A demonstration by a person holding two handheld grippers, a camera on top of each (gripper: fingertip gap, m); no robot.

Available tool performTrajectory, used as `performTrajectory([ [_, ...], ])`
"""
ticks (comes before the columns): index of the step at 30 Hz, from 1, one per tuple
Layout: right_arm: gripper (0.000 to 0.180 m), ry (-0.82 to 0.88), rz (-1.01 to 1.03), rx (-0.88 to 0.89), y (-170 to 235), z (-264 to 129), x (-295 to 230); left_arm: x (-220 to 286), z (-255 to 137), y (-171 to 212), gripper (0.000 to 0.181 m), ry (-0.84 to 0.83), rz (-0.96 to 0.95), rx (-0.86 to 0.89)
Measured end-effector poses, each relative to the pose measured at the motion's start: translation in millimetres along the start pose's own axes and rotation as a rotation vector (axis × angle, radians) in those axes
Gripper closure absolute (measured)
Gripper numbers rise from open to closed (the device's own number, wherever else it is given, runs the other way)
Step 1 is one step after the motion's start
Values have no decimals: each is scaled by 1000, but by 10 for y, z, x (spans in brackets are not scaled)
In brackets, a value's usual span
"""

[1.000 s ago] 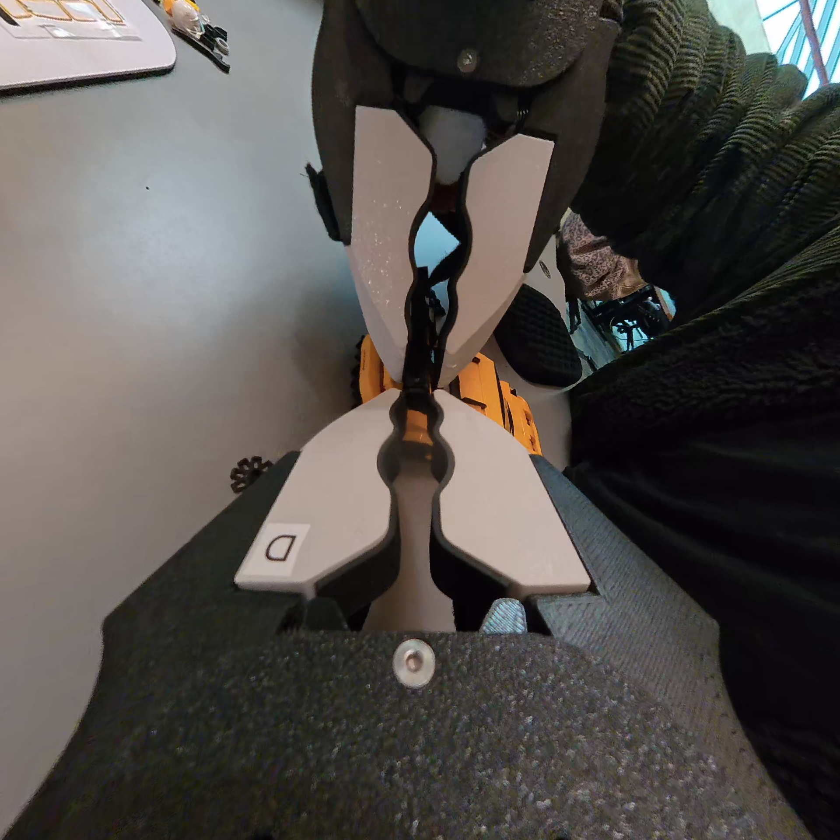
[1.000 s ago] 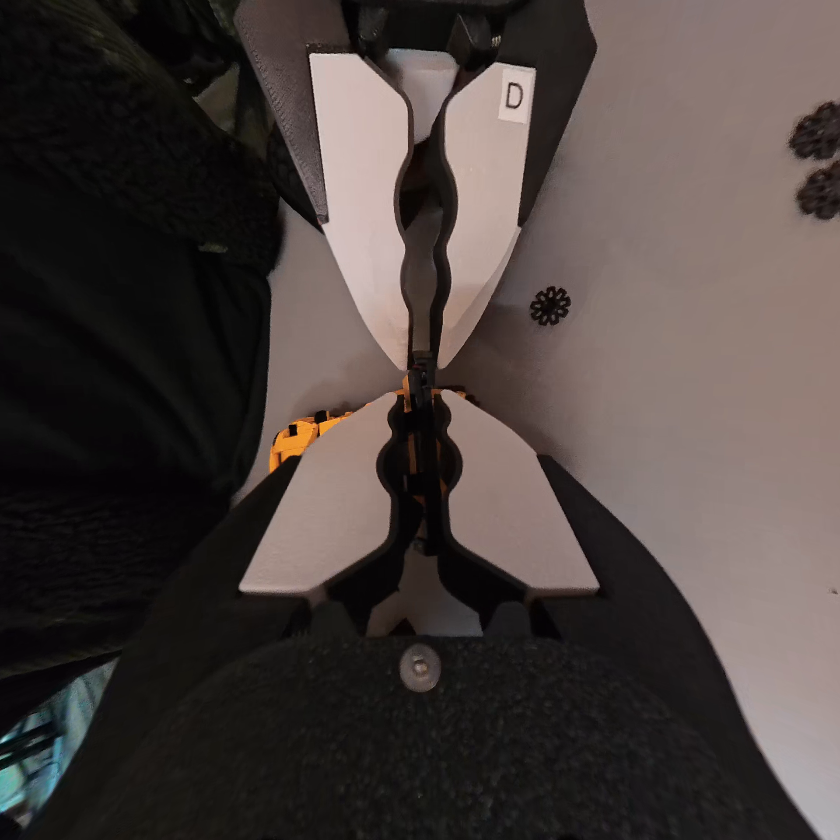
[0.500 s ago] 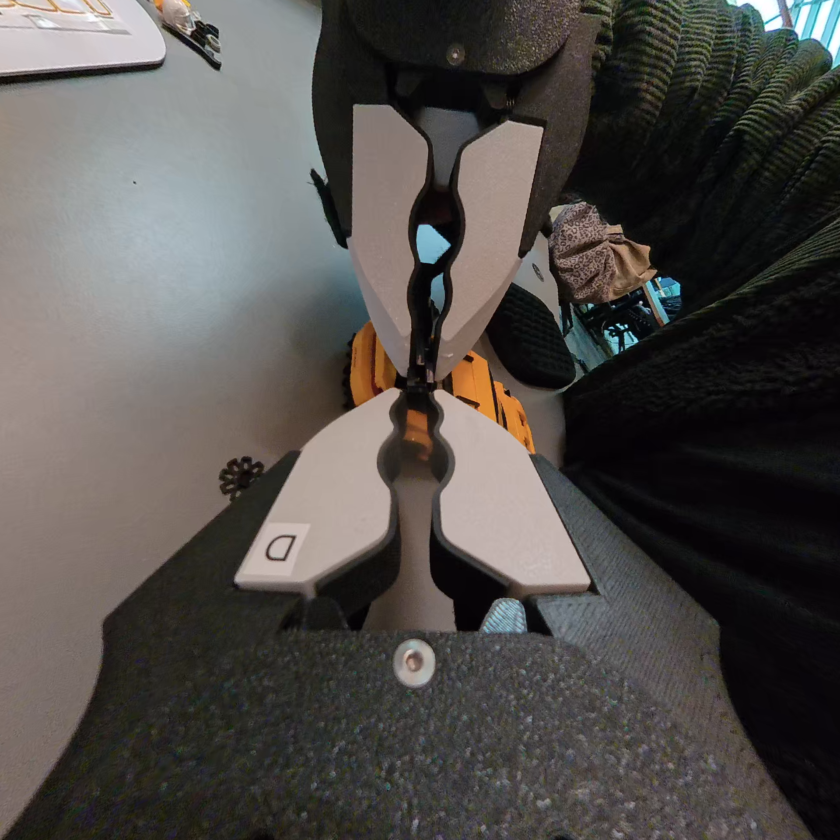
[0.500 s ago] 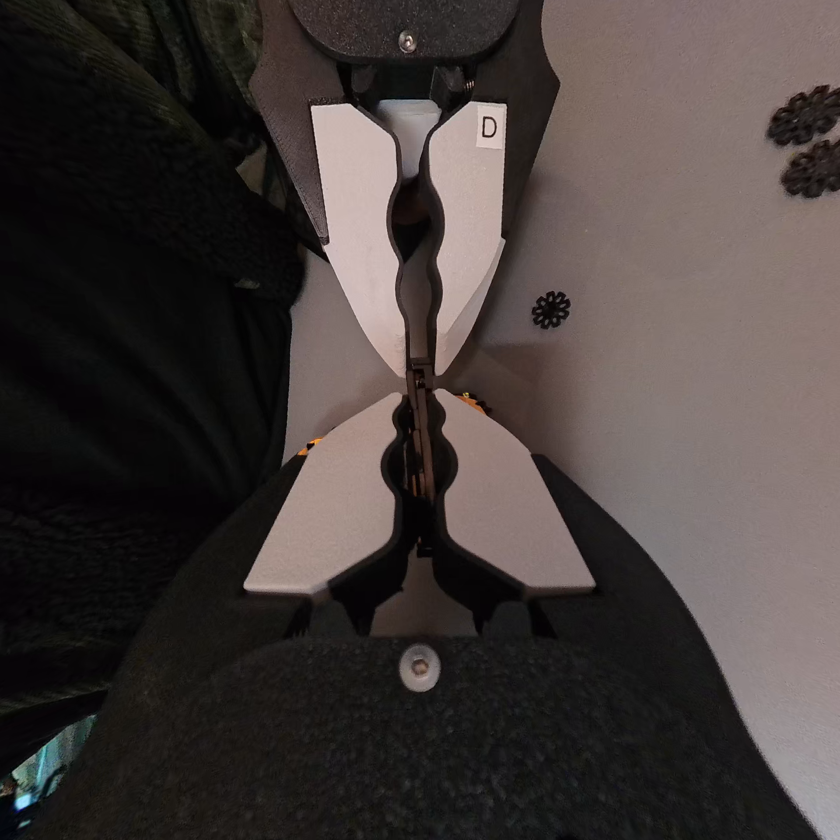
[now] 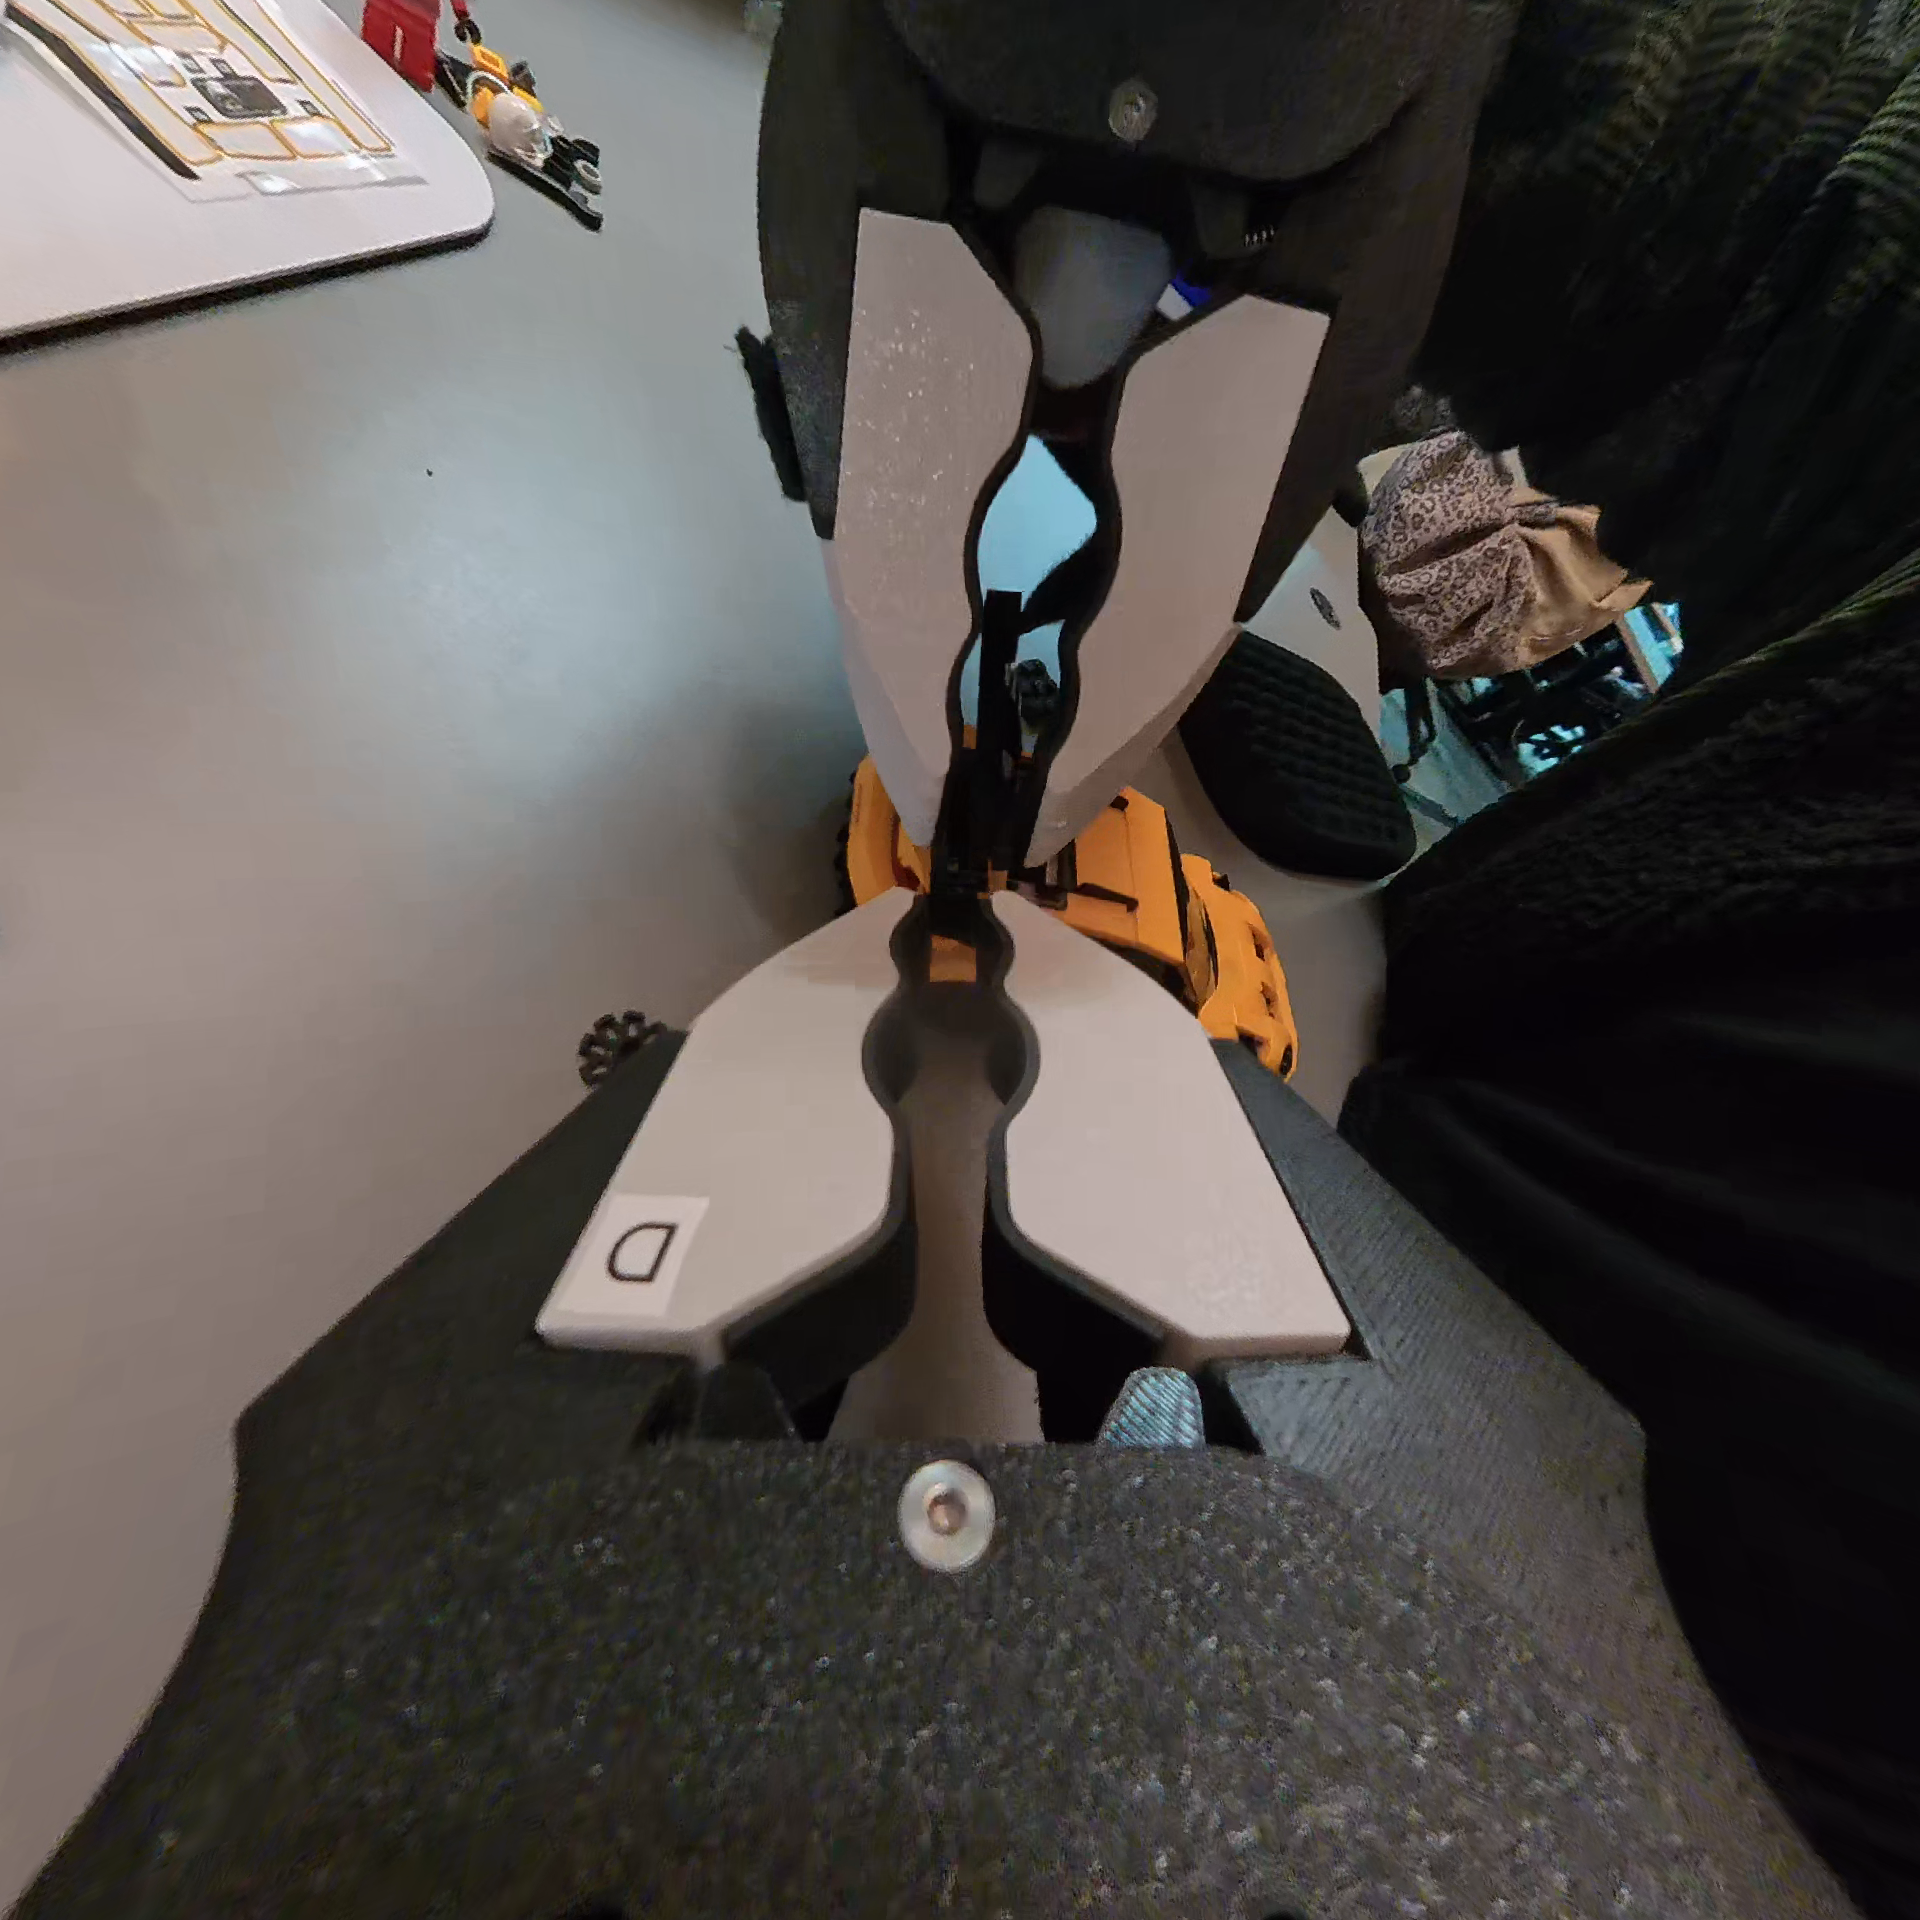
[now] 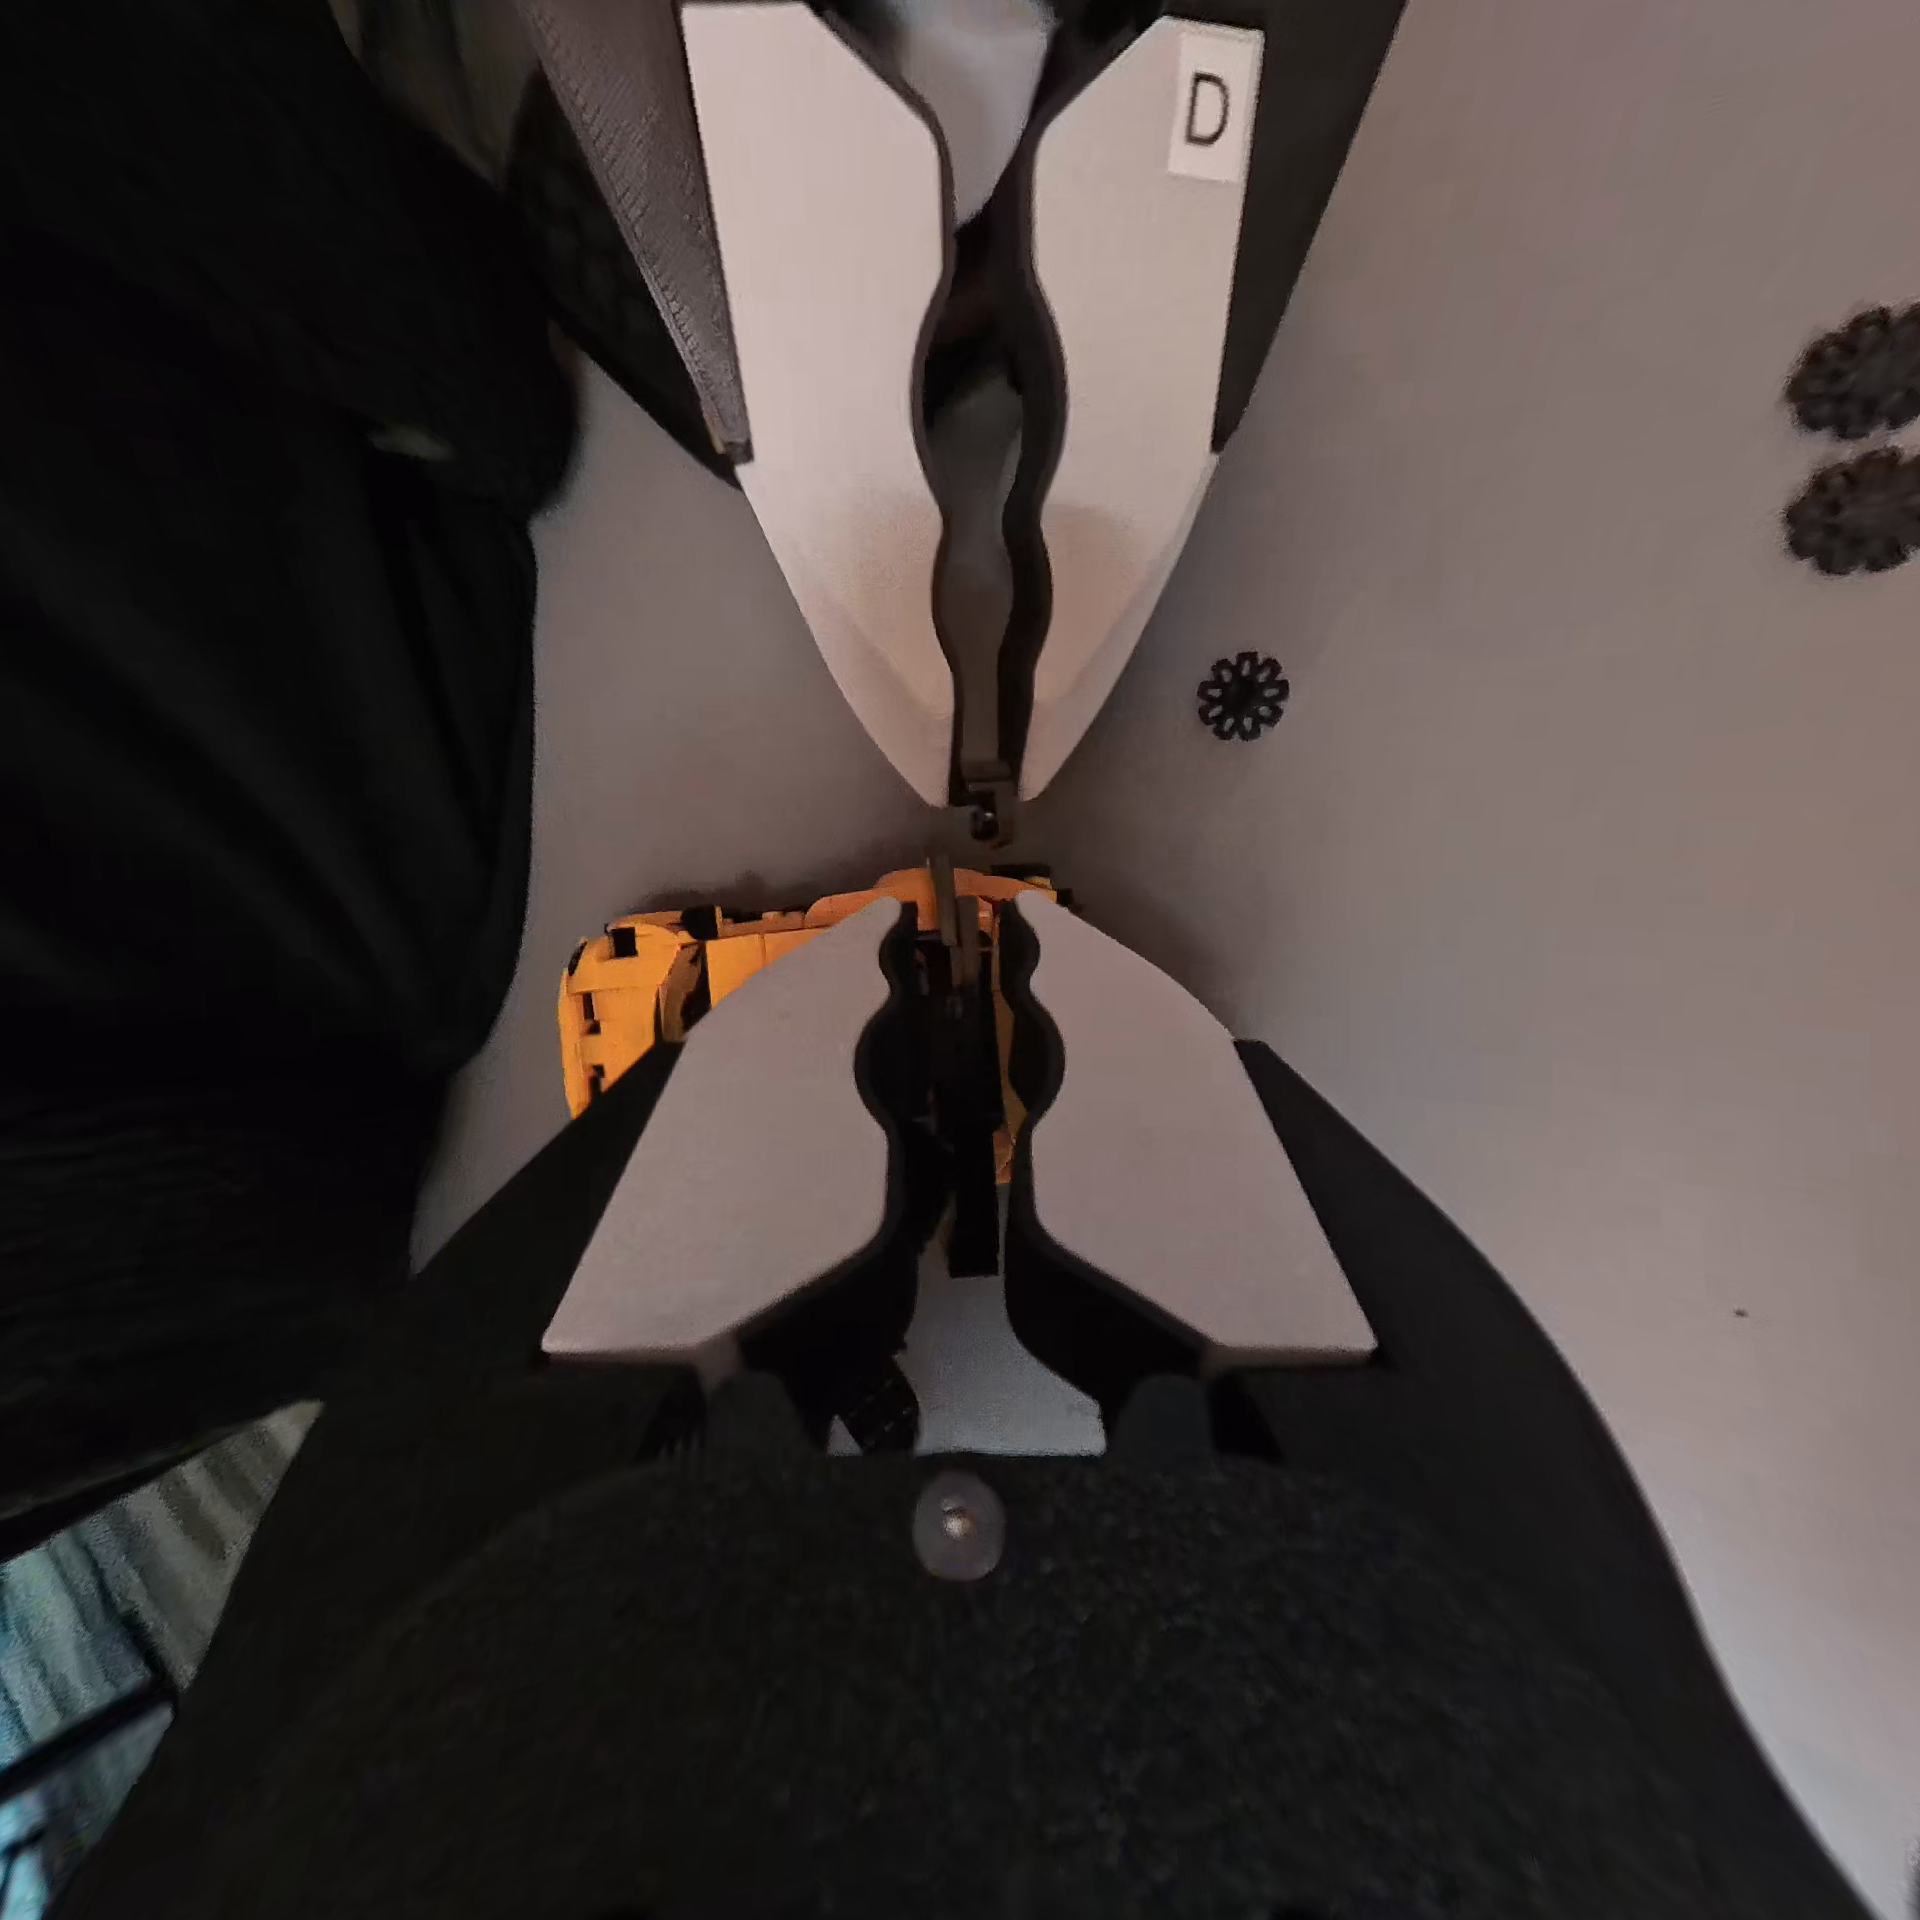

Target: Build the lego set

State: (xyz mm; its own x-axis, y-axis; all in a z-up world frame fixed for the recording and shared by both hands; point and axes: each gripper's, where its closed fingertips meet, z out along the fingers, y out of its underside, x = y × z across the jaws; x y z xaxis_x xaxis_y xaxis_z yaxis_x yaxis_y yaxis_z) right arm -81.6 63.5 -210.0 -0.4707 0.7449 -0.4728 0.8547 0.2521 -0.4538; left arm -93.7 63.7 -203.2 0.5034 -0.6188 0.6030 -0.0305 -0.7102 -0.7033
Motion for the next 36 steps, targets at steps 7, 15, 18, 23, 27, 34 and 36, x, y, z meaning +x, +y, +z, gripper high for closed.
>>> performTrajectory([
  [7,169,70,-78,-143,8,20,-10,24,-15,-6,172,17,16,19],
  [15,171,58,-47,-128,0,4,12,33,45,12,172,10,55,1],
  [18,171,56,-51,-119,-2,5,11,35,62,-9,172,9,69,9],
  [23,171,51,-58,-108,0,3,10,38,74,-11,172,9,85,9],
  [27,170,46,-68,-100,1,2,18,31,83,-13,172,8,86,10],
  [34,169,54,-87,-125,9,-5,22,28,89,-17,172,4,95,11],
  [36,169,60,-92,-135,11,-6,19,33,90,-16,172,-1,107,10],
])
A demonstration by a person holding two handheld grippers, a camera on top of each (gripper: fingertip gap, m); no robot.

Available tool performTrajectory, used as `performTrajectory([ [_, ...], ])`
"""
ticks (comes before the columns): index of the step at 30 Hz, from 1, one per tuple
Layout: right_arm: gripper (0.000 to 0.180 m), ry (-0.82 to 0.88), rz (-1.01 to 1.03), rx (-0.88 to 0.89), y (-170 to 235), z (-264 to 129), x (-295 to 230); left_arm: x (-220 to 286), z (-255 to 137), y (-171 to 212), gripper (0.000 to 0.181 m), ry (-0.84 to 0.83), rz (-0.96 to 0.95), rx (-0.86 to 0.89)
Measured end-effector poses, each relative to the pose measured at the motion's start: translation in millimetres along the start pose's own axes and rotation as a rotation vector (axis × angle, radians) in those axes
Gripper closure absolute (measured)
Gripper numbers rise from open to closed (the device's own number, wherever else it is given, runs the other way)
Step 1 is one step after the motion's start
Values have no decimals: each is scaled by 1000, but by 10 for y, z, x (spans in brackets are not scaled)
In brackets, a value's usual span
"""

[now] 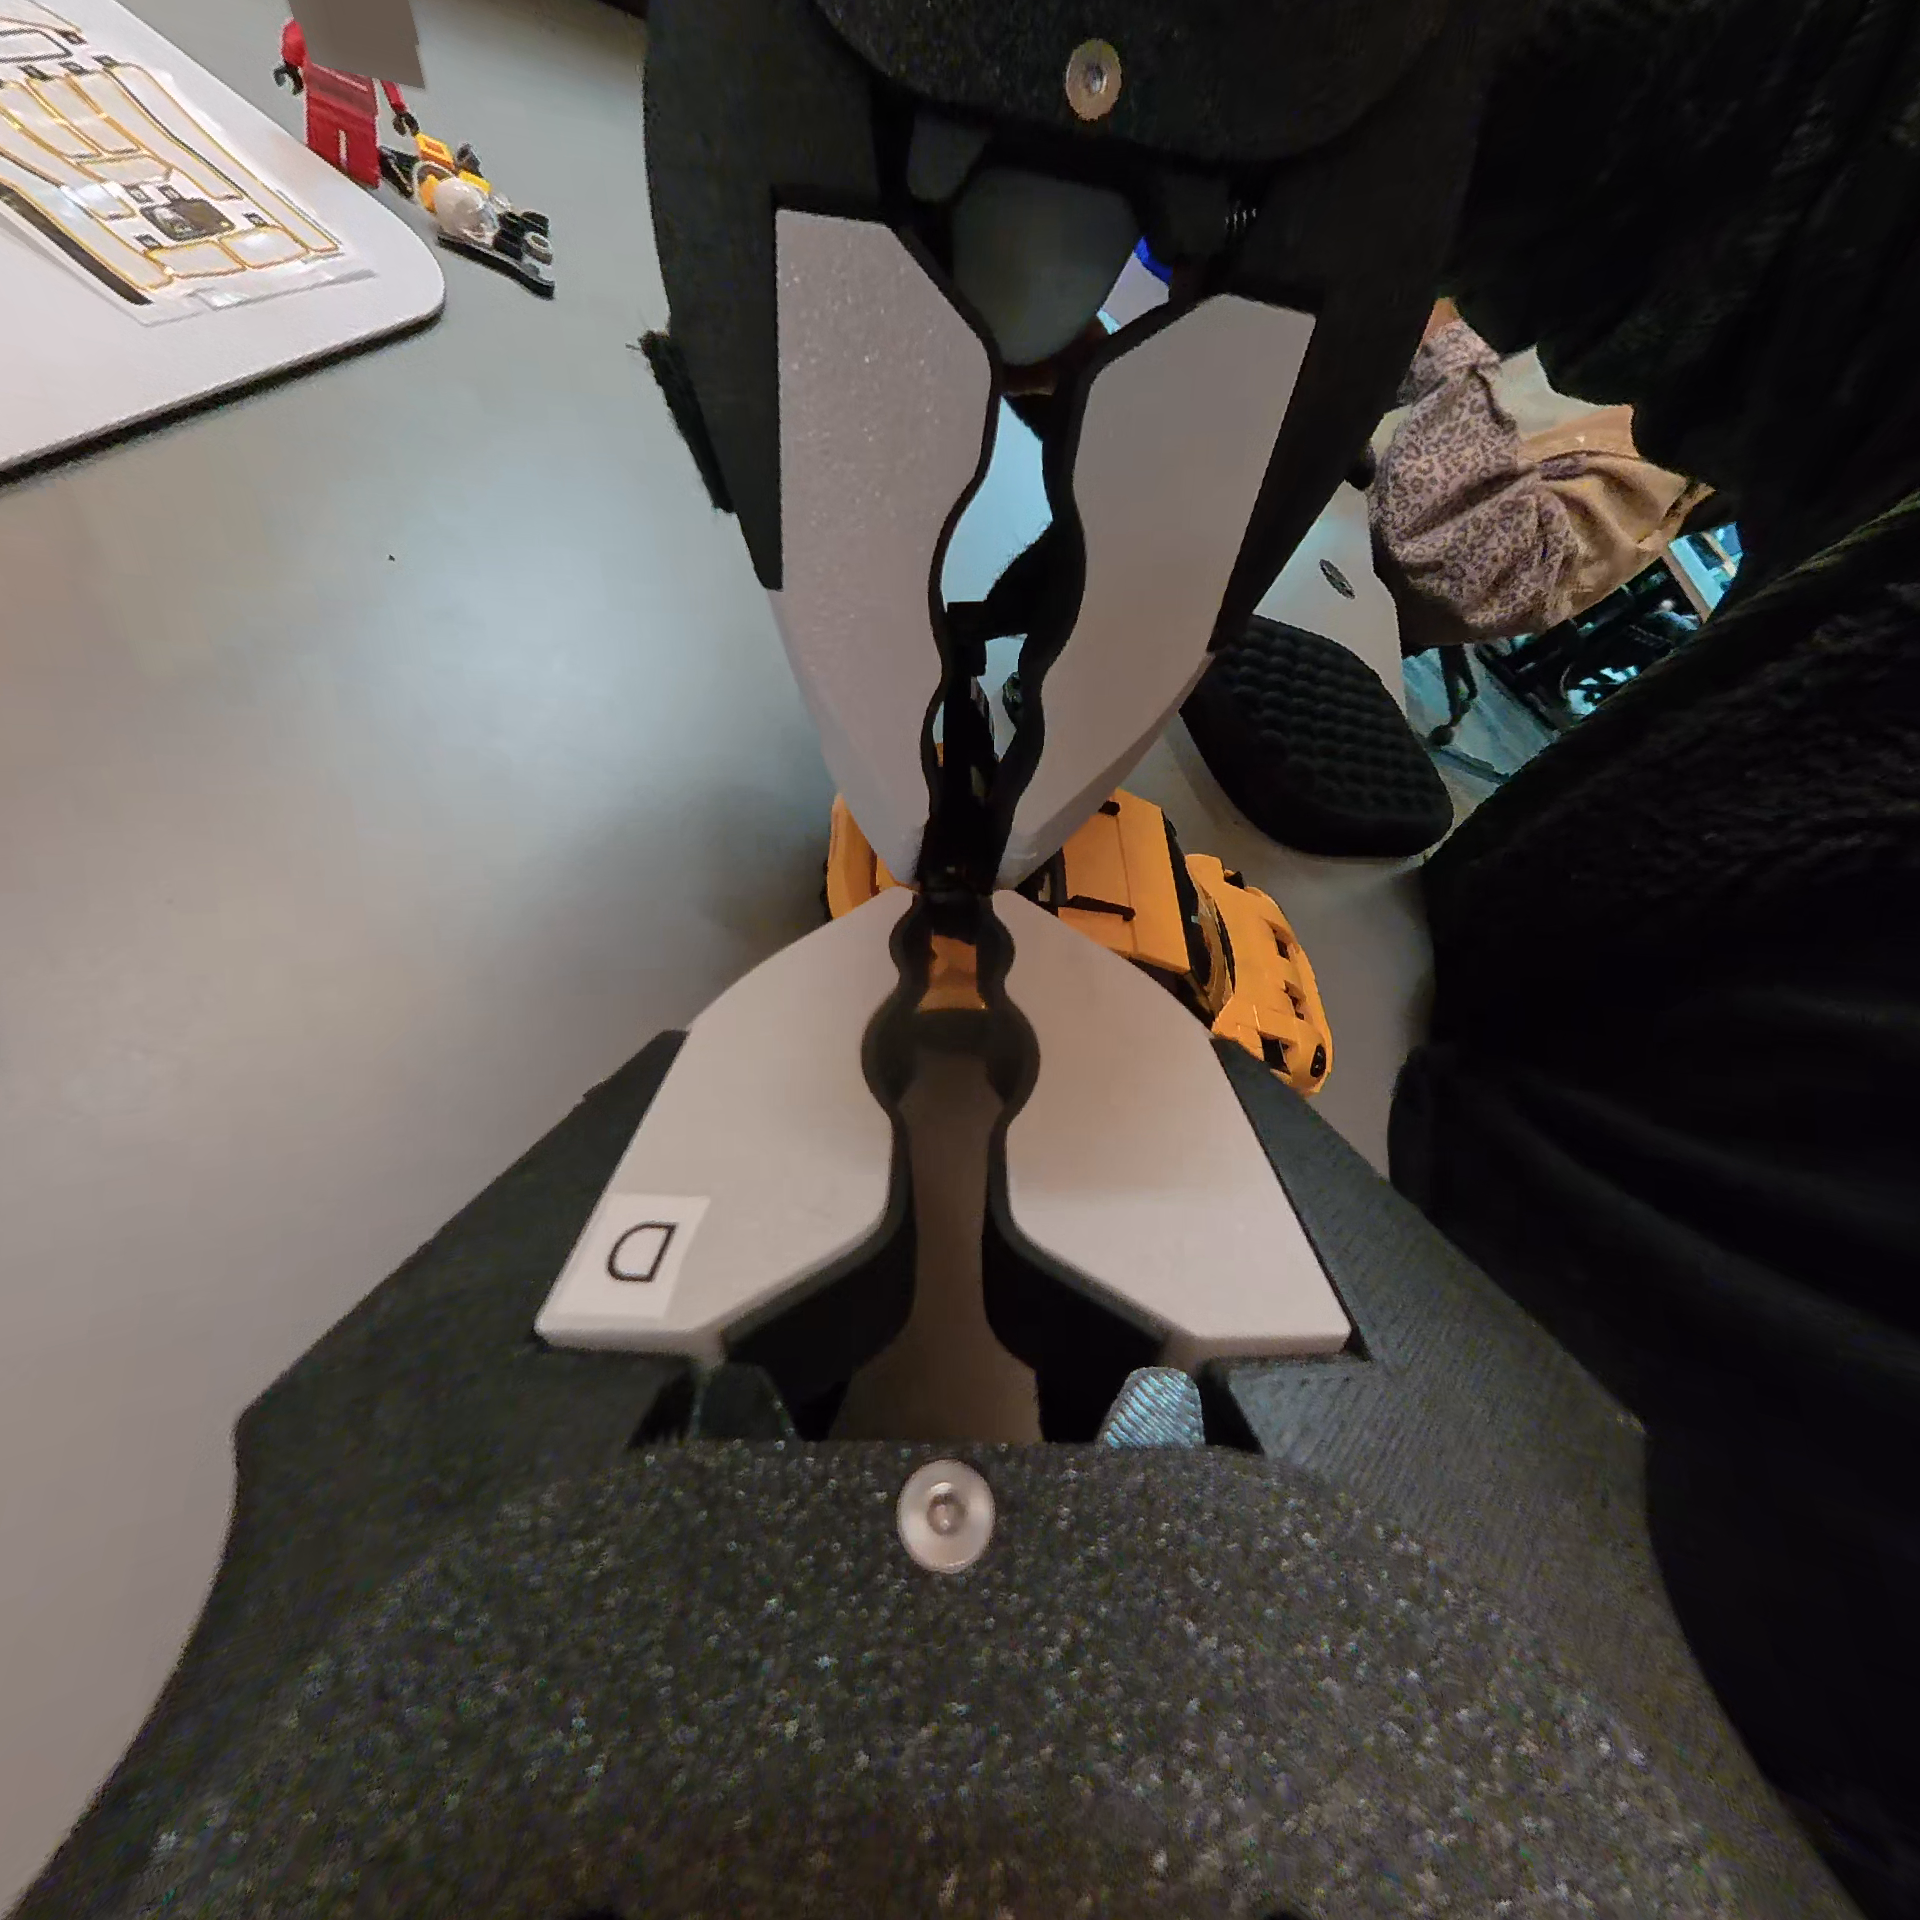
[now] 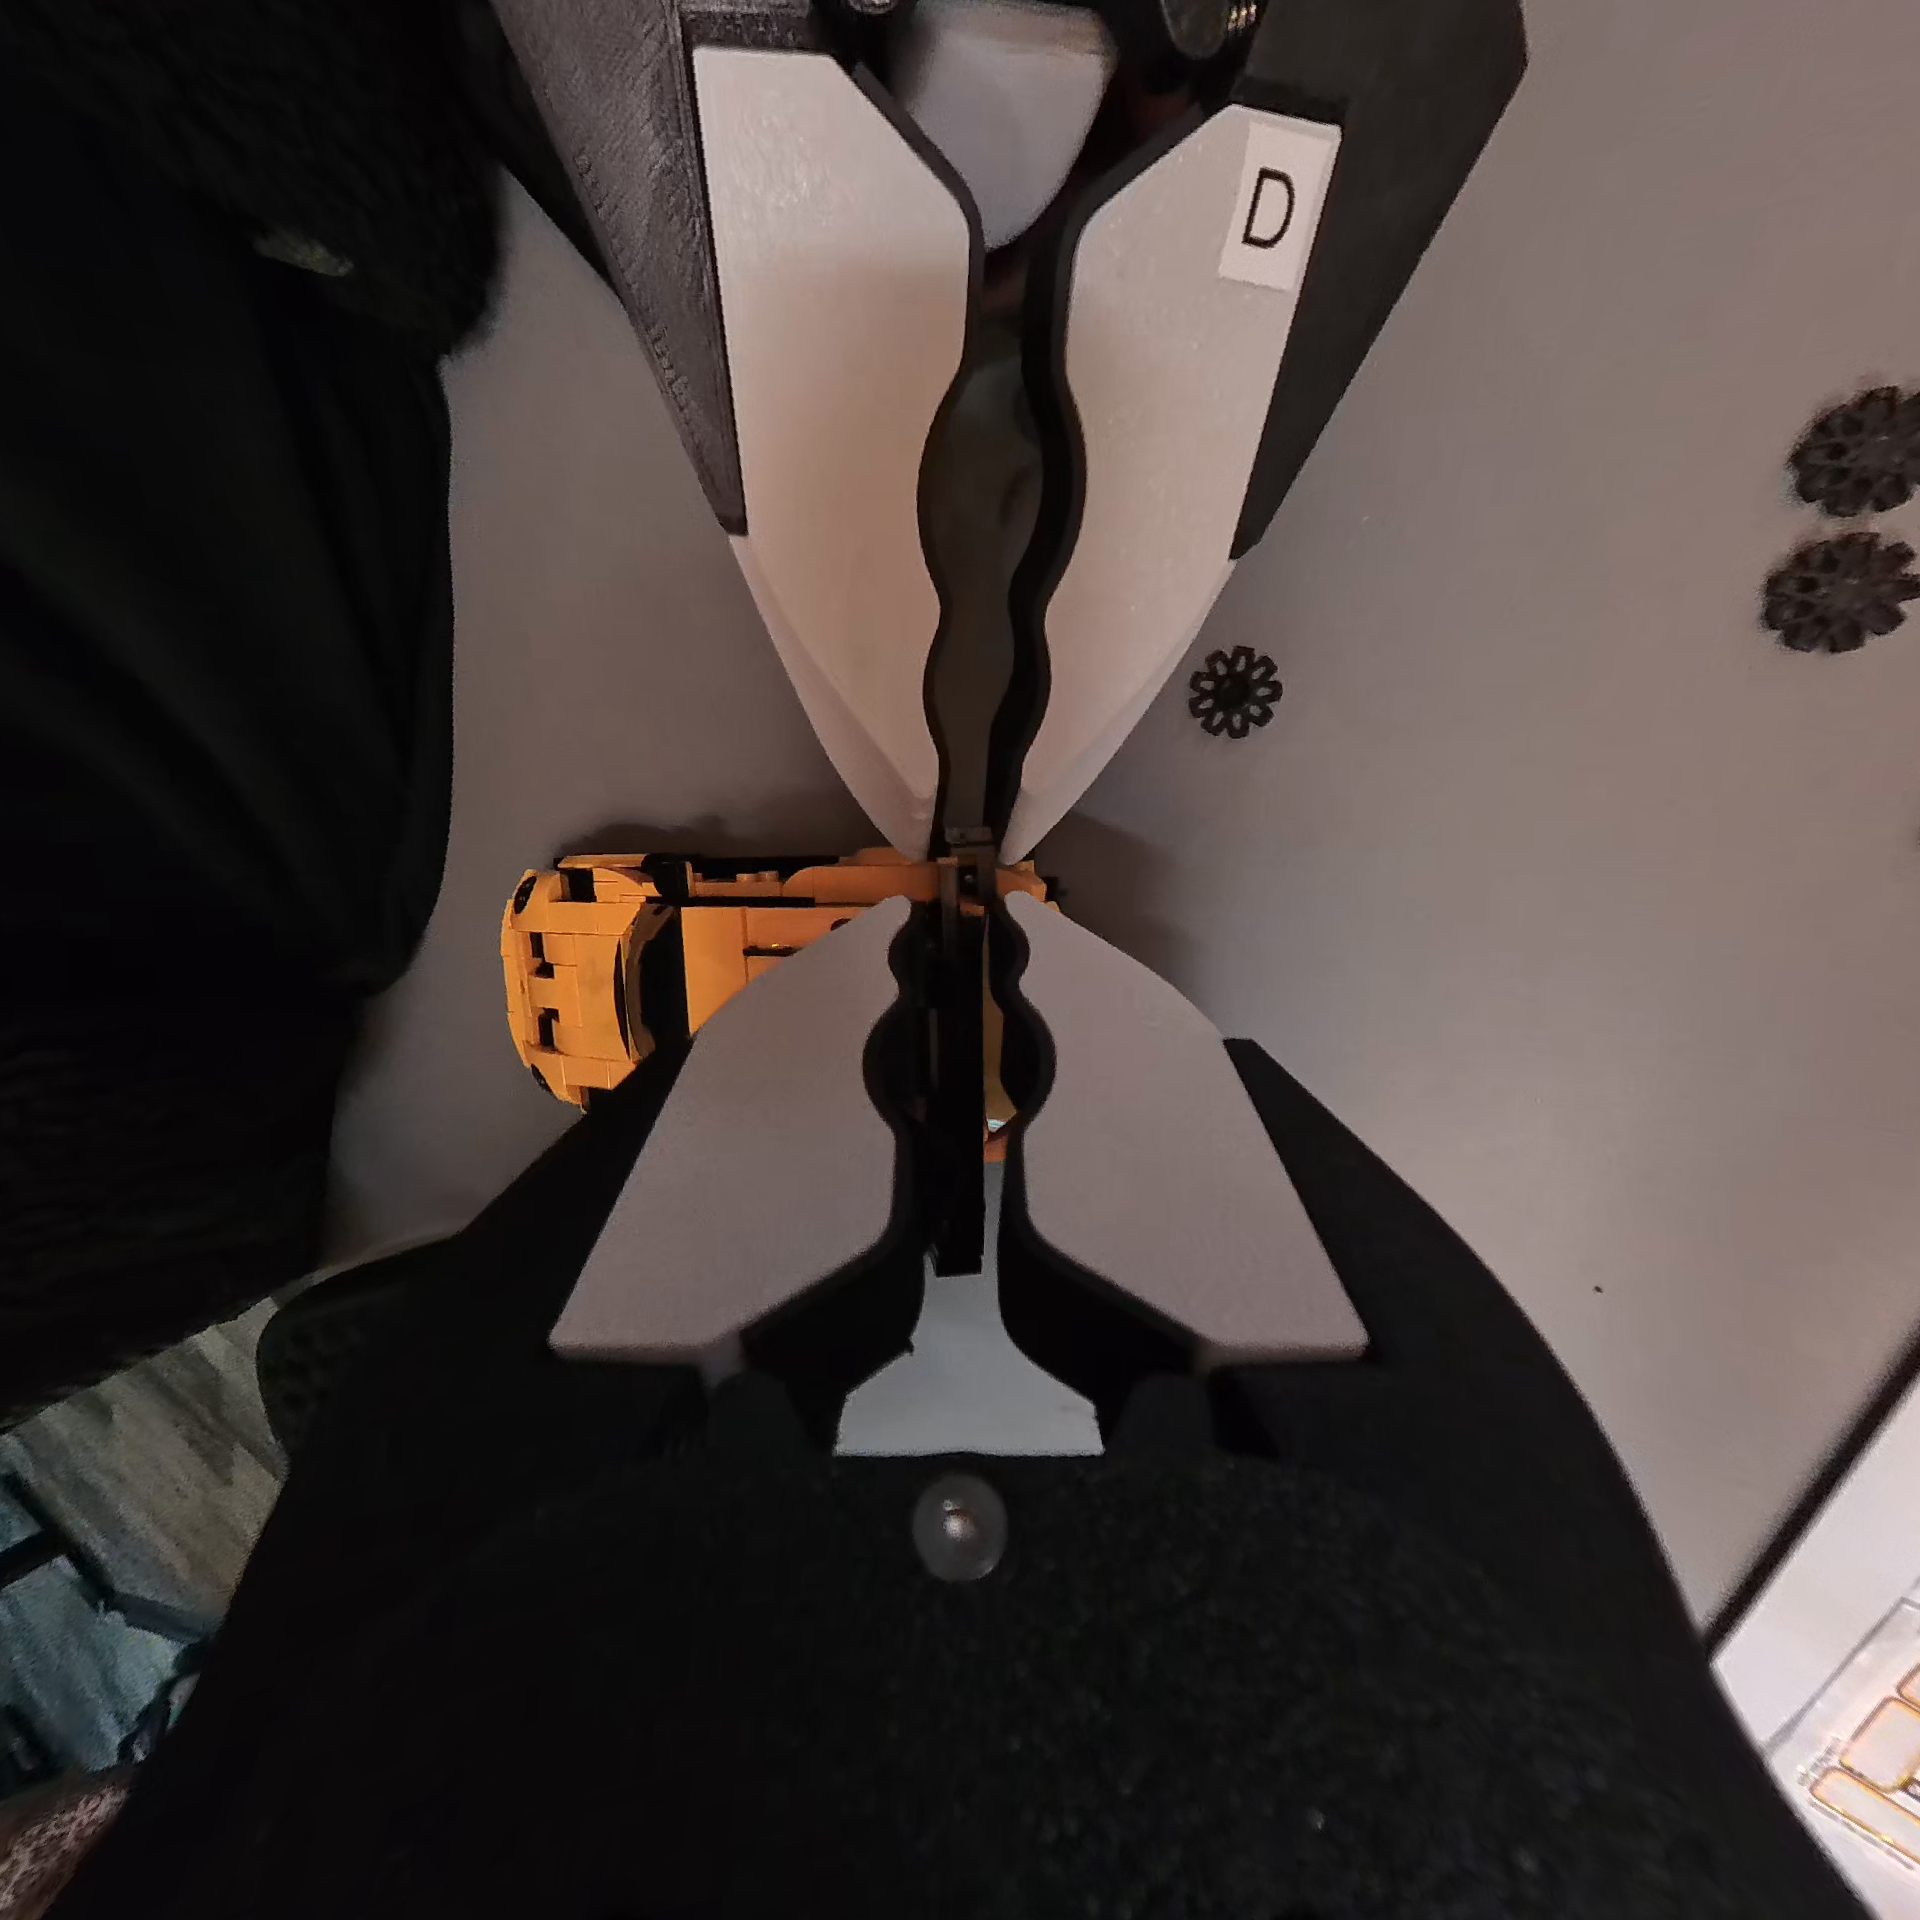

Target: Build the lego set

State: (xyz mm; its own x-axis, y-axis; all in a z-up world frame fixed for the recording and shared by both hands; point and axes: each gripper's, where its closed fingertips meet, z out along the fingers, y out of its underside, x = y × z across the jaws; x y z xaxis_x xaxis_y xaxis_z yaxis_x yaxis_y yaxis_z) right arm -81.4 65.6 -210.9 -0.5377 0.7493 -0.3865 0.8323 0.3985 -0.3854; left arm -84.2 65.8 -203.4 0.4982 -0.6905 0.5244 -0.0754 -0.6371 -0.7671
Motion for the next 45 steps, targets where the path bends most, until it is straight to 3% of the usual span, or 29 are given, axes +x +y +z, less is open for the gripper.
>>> performTrajectory([
  [5,162,12,4,-19,12,-2,3,22,5,-4,173,1,28,-4],
  [29,173,-61,-24,-2,-17,42,-51,69,5,7,172,40,45,-17],
  [35,173,-58,-16,9,-15,41,-49,104,4,8,165,59,58,-19],
  [45,173,-35,29,12,-19,40,-27,47,10,7,171,-28,118,-21],
])
